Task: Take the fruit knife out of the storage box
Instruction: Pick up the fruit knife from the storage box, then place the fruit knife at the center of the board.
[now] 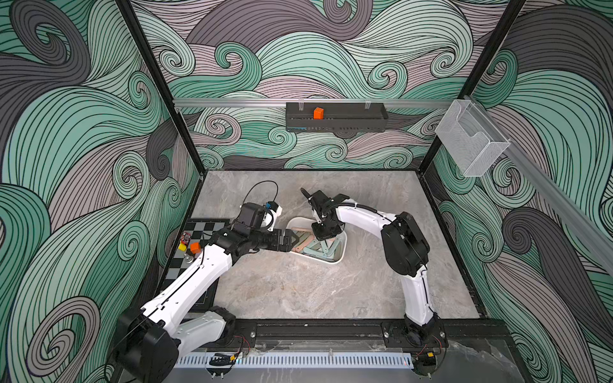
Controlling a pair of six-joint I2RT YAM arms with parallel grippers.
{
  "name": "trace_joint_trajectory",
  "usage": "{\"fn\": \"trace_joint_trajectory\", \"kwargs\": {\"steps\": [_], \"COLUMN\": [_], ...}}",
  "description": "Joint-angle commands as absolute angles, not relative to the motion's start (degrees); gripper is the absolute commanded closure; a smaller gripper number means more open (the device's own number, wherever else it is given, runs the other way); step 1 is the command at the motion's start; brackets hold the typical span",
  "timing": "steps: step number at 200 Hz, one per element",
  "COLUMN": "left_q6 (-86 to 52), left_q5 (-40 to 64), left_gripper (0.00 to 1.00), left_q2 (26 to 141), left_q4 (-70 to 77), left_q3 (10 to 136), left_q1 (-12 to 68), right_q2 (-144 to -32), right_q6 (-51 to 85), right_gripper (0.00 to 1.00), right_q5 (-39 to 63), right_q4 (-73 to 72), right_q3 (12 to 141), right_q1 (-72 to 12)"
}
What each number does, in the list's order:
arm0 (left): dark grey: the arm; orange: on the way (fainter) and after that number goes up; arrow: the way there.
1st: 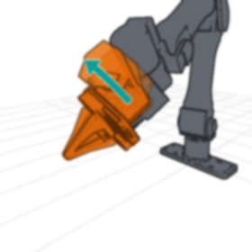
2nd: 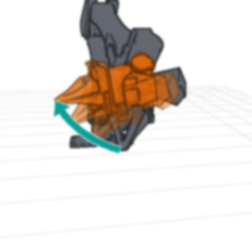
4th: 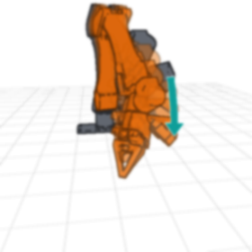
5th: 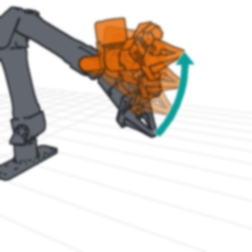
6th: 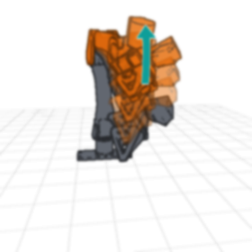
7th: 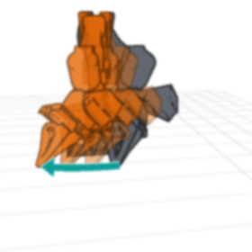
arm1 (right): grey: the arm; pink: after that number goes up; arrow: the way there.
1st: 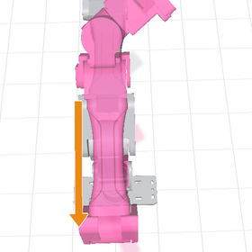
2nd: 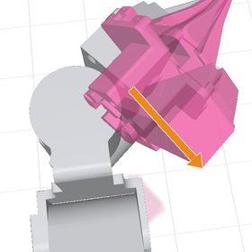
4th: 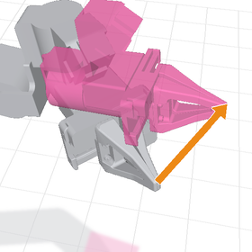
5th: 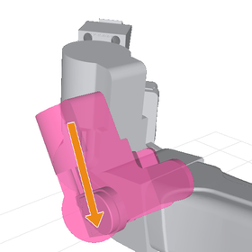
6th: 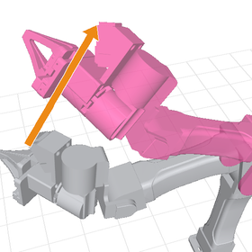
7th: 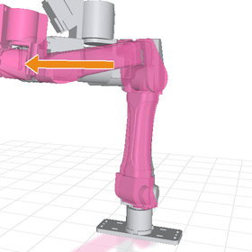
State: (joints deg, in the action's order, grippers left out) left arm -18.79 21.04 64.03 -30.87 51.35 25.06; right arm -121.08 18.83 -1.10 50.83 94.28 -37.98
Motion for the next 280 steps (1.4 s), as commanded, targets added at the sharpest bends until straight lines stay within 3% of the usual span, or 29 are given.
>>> {"fn": "trace_joint_trajectory", "kwargs": {"steps": [1,92,172,280], "left_q6": [-17.87,-17.58,-19.45,-20.25], "left_q5": [21.35,25.21,31.01,32.48], "left_gripper": [0.01,0.01,0.01,0.01], "left_q2": [63.97,68.61,79.89,83.44], "left_q4": [-30.53,-25.86,-26.73,-24.86], "left_q3": [53.09,56.16,66.35,67.68], "left_q1": [24.51,24.46,24.71,25.22], "right_q2": [-118.13,-110.5,-107.84,-120.35], "right_q6": [17.94,15.66,8.8,5.59], "right_gripper": [0.76,0.74,0.73,0.76], "right_q5": [-2.47,-2.76,-5.28,-9.45], "right_q4": [52.52,55.18,61.77,60.79], "right_q3": [96.21,96.73,102.66,104.22], "right_q1": [-38.02,-36.06,-25.46,-17.63]}}
